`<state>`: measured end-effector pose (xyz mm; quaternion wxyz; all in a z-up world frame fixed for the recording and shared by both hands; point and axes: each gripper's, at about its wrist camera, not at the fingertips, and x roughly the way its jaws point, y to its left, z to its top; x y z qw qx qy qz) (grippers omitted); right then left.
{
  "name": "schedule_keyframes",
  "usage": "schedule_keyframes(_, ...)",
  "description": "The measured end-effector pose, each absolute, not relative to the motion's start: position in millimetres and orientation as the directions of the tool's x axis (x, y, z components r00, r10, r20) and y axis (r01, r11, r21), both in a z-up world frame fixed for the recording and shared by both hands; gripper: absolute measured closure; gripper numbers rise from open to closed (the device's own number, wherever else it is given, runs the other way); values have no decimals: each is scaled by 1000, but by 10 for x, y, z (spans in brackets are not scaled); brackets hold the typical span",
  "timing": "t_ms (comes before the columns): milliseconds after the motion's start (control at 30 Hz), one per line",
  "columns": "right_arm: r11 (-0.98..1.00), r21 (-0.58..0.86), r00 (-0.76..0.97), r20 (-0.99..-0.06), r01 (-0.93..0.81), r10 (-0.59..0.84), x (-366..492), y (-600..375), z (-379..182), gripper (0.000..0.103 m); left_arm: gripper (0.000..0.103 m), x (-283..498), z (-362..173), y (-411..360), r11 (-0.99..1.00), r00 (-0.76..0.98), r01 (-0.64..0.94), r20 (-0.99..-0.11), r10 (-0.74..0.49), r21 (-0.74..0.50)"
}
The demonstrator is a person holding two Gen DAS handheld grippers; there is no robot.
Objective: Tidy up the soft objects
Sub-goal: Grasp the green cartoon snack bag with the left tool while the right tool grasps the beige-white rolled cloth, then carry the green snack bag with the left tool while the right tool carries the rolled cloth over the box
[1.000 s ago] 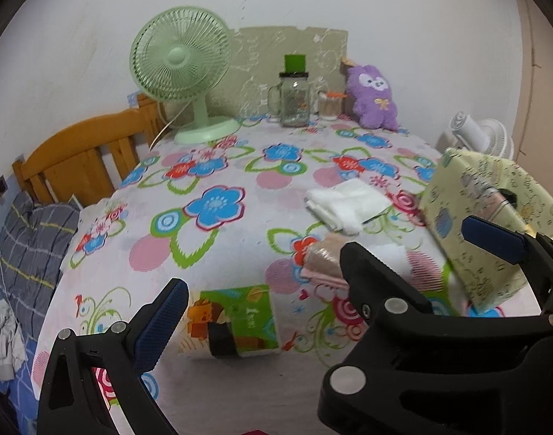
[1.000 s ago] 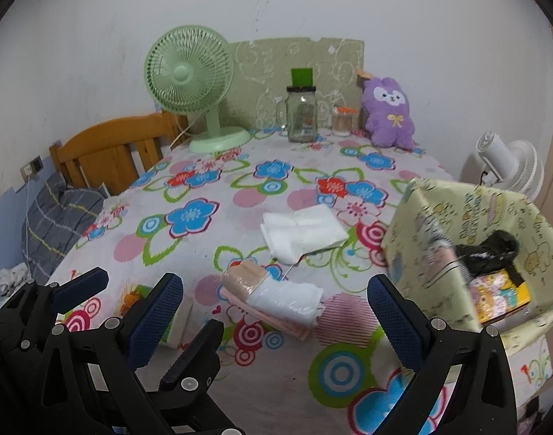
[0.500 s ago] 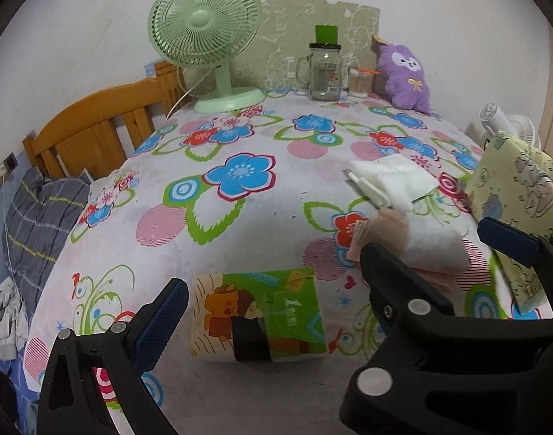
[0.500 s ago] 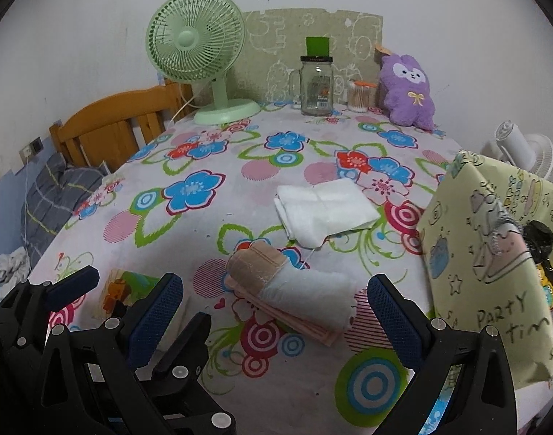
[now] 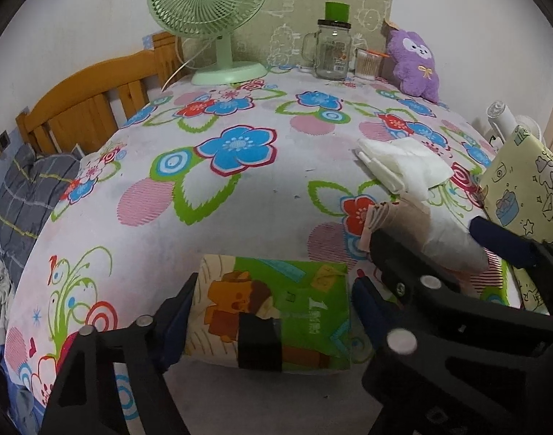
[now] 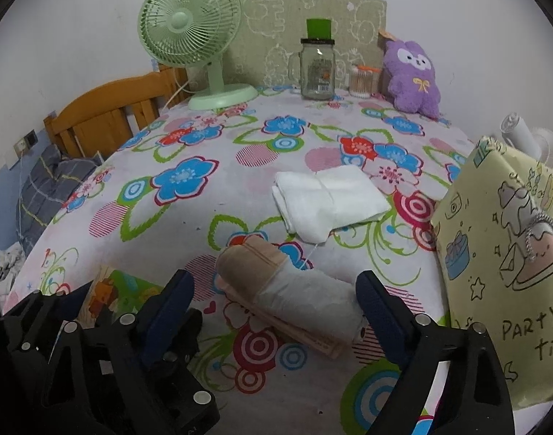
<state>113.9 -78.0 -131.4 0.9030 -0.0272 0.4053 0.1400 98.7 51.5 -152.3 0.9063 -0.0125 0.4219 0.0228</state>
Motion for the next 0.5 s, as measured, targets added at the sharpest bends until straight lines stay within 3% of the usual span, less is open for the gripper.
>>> schedule_keyframes(33, 959, 67, 628, -743, -275, 231, 1150, -783, -1322, 19, 28, 990, -1519, 501, 999, 646, -46, -763, 27, -3)
schedule_keyframes(333, 953, 74, 600, -761, -294, 245, 1184, -769, -1346, 52, 30, 1025, -1510, 437, 1000, 650, -22, -760, 16, 3)
schedule_keyframes(500, 954, 96, 589, -768, -283, 252, 1202, -813, -1340, 57, 30, 1025, -1479, 404, 1000, 655, -18, -755, 16, 6)
